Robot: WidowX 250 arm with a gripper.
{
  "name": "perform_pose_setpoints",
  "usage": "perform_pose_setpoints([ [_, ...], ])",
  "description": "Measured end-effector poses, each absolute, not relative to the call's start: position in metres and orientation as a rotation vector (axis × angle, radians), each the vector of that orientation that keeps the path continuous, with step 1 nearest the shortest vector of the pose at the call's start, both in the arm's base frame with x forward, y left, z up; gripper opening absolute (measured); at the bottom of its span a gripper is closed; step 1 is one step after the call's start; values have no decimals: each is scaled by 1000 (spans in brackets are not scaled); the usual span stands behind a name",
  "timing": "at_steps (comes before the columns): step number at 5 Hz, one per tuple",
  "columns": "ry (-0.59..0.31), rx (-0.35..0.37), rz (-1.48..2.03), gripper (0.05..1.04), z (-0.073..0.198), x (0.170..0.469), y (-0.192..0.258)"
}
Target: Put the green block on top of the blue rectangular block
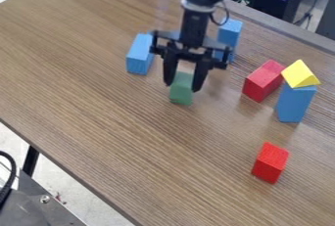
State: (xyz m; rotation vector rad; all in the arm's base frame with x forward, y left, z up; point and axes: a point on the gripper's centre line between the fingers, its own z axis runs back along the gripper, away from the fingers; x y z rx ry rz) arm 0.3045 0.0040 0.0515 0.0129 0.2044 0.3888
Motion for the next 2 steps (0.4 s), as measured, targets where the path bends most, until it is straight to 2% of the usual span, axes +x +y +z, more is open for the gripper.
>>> perform_pose_setpoints([
  [2,226,17,356,526,100,323,-3],
])
